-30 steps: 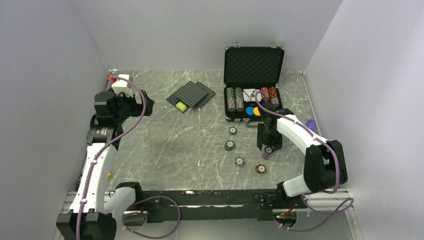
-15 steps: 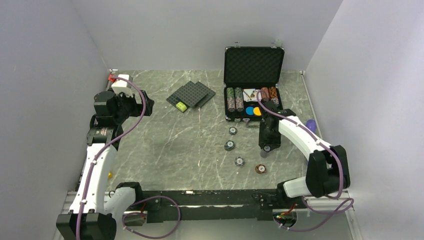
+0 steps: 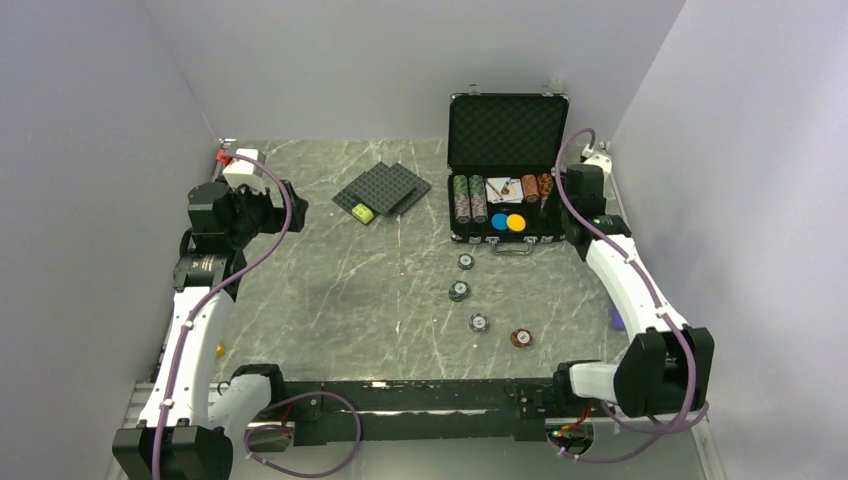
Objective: Pack up texas hold em set
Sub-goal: Place the poker chip in the chip case.
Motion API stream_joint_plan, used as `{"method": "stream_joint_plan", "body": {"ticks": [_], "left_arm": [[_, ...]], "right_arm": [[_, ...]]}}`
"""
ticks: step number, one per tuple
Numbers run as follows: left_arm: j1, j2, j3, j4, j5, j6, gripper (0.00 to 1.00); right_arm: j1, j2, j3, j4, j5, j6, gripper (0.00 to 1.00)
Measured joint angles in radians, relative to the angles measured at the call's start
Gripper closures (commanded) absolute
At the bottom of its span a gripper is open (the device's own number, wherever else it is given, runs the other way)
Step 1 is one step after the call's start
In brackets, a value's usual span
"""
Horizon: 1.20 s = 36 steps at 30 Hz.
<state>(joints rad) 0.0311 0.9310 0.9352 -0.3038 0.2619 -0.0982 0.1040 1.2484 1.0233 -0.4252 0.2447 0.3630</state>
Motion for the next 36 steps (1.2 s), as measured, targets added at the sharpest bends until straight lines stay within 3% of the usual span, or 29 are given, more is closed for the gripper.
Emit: {"method": "stream_joint_plan", "body": {"ticks": [5, 11, 21, 30, 33, 36], "left_arm": [[0.000, 0.000, 0.000, 0.000, -0.002, 0.000, 0.02], [0.000, 0.000, 0.000, 0.000, -0.002, 0.000, 0.02], [0.000, 0.000, 0.000, 0.000, -0.003, 0.000, 0.02], [0.000, 0.000, 0.000, 0.000, -0.006, 0.000, 0.02], [0.000, 0.000, 0.000, 0.000, -0.006, 0.000, 0.02], [0.000, 0.000, 0.000, 0.000, -0.006, 0.000, 0.02]], "right_arm": [[-0.033, 0.080, -0.071, 0.237, -0.014, -0.017, 1.00], [-0.036, 0.194, -0.093, 0.389, -0.026, -0.035, 1.00], [-0.036, 0.307, -0.093, 0.544, -0.014, -0.039, 1.00], [-0.036, 0.417, -0.093, 0.574, -0.013, -0.038, 1.00], [-0.036, 0.451, -0.074, 0.560, -0.014, -0.038, 0.77], [-0.036, 0.469, -0.028, 0.525, -0.016, -0.033, 0.41]]}}
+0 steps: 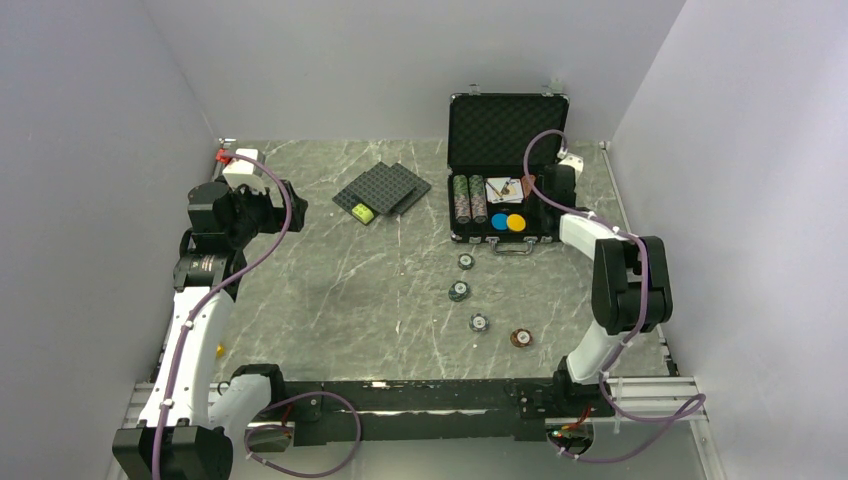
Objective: Pack up texas hold em set
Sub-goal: Place the poker chip in the chip case.
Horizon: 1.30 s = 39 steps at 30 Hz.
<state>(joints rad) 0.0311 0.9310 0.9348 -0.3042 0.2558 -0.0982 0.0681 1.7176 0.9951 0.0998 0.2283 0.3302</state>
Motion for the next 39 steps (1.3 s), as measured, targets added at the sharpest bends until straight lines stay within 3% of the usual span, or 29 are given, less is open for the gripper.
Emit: {"method": "stream_joint_plan", "body": {"ticks": [3, 6, 15, 26, 39], "left_arm": [[0.000, 0.000, 0.000, 0.000, 0.000, 0.000, 0.02], [0.000, 0.000, 0.000, 0.000, 0.000, 0.000, 0.02], [0.000, 0.000, 0.000, 0.000, 0.000, 0.000, 0.02], [0.000, 0.000, 0.000, 0.000, 0.000, 0.000, 0.02], [0.000, 0.000, 0.000, 0.000, 0.000, 0.000, 0.02]], "right_arm": [[0.000, -0.010, 0.010, -0.017, -0.002, 0.015, 0.27], [0.000, -0.057, 0.007, -0.056, -0.002, 0.018, 0.24], [-0.001, -0.225, 0.006, -0.179, -0.029, 0.048, 0.20], [-0.053, -0.175, -0.032, -0.230, -0.179, 0.198, 0.19], [-0.060, -0.090, -0.039, -0.217, -0.260, 0.240, 0.20]]}}
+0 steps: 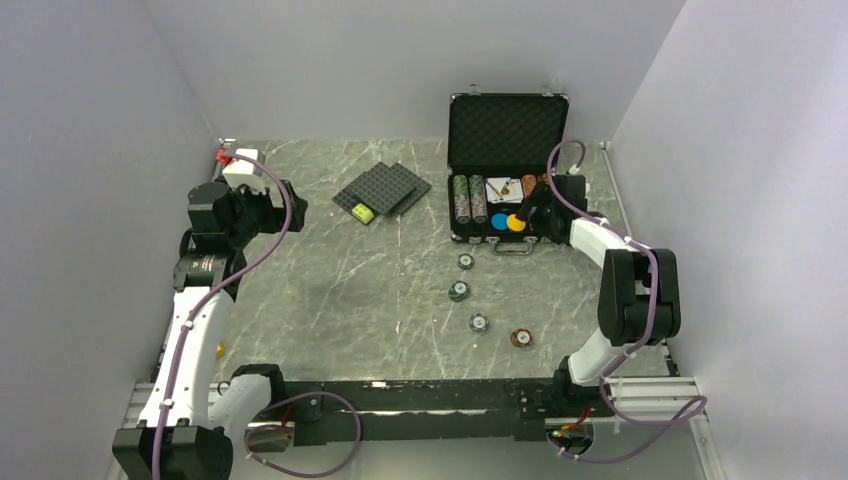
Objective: Pack up texas hold em set
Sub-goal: Place the poker chip in the chip case.
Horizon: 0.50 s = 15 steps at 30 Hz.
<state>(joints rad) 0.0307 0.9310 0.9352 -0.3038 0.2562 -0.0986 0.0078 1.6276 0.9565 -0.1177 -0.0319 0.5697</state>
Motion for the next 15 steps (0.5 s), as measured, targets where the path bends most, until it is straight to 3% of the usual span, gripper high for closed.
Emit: {"method": "stream_joint_plan", "body": {"ticks": [15], "left_arm": [[0.000, 0.000, 0.000, 0.000, 0.000, 0.000, 0.02]], "right_arm": [[0.000, 0.140, 0.114, 0.014, -0.002, -0.006, 0.21]]}}
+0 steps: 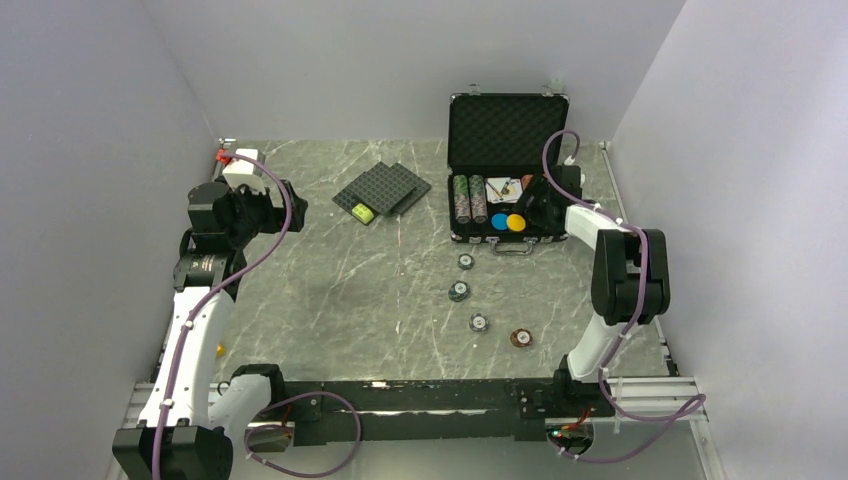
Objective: Pack up texas hold em set
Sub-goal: Place the poker chip in the chip case, then adjust the poker chip in the chip case.
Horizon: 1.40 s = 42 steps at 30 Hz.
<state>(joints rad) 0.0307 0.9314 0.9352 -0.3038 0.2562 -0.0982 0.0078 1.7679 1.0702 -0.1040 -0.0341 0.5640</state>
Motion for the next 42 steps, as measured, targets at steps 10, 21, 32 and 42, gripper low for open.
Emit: {"method": "stream_joint_plan", "body": {"ticks": [10, 21, 32, 42], "left_arm": [[0.000, 0.000, 0.000, 0.000, 0.000, 0.000, 0.02], [0.000, 0.000, 0.000, 0.000, 0.000, 0.000, 0.02], [0.000, 0.000, 0.000, 0.000, 0.000, 0.000, 0.02], [0.000, 0.000, 0.000, 0.000, 0.000, 0.000, 0.02]], "right_arm": [[0.000, 0.046, 0.049, -0.003, 0.000, -0.019, 0.20], [0.000, 0.014, 0.047, -0.015, -0.002, -0.039, 0.11], [-0.083, -0.157, 0.032, -0.031, 0.033, -0.072, 0.11], [-0.121, -0.069, 0.005, -0.034, -0.012, -0.074, 0.11]]}}
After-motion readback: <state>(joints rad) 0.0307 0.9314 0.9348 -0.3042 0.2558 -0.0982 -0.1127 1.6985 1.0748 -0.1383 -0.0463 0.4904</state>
